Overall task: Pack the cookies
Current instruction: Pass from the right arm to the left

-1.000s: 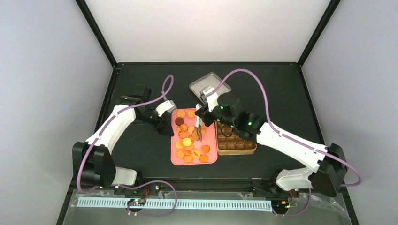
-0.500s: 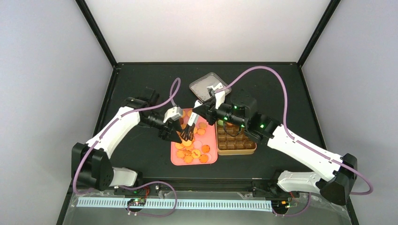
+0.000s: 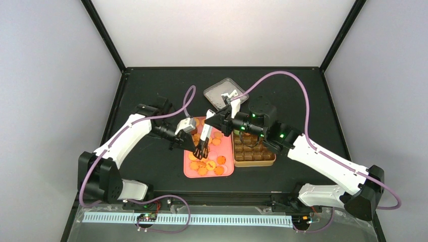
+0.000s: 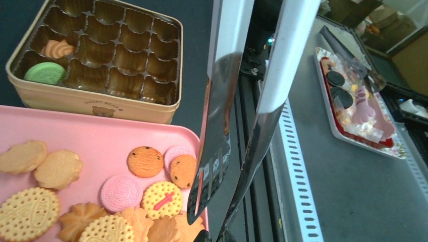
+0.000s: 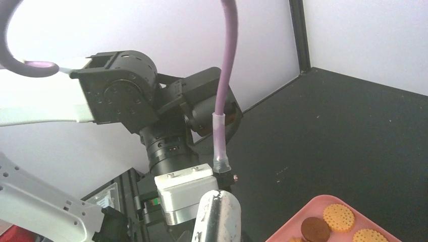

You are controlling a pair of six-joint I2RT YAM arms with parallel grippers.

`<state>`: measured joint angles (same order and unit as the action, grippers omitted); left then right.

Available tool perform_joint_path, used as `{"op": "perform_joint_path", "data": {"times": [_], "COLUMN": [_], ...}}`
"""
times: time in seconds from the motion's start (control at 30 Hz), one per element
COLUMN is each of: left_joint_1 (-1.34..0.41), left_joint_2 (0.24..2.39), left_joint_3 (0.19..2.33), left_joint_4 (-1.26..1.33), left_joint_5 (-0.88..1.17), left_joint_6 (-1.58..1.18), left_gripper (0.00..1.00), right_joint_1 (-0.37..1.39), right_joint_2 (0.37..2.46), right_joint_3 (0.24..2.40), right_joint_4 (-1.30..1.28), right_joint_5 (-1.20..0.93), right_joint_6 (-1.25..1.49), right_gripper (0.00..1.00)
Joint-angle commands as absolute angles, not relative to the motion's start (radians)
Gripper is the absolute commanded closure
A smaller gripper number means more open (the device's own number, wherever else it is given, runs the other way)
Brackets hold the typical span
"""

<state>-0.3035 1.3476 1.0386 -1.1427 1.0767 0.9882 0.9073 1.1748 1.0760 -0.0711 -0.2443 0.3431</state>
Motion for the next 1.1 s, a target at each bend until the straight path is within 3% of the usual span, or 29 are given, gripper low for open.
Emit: {"op": "perform_joint_path", "data": {"times": [0.0, 0.23, 0.4, 0.5, 0.67, 0.87, 1.07], "left_joint_1": [-0.313, -0.317, -0.321, -0.322, -0.324, -0.324, -0.324], "left_joint_2": [1.378, 1.409, 1.438, 1.464, 1.487, 1.508, 1.505], "left_joint_3": [1.068, 1.084, 1.090, 1.103, 1.134, 1.162, 1.155], "left_joint_4": [-1.223, -1.331, -1.414, -1.468, -1.506, -1.548, -1.549], "left_joint_5": [1.147, 1.185, 1.221, 1.249, 1.273, 1.296, 1.282], "left_joint_6": [1.068, 1.157, 1.233, 1.287, 1.313, 1.333, 1.333], "left_gripper": [0.95, 0.95, 0.70, 0.67, 0.74, 0.98, 0.99], "right_joint_1": [0.898, 0.889, 0.872, 0.868, 0.868, 0.868, 0.868], "right_joint_2": [1.155, 1.161, 1.156, 1.162, 1.179, 1.182, 1.169], "right_joint_3": [1.091, 1.091, 1.067, 1.064, 1.073, 1.064, 1.053], "right_joint_4": [0.007, 0.016, 0.082, 0.106, 0.129, 0.147, 0.128], "right_joint_5": [-0.278, -0.294, -0.306, -0.323, -0.355, -0.381, -0.387], "right_joint_6": [0.359, 0.357, 0.388, 0.401, 0.414, 0.423, 0.411], "right_gripper": [0.82, 0.82, 0.83, 0.83, 0.82, 0.82, 0.72]}}
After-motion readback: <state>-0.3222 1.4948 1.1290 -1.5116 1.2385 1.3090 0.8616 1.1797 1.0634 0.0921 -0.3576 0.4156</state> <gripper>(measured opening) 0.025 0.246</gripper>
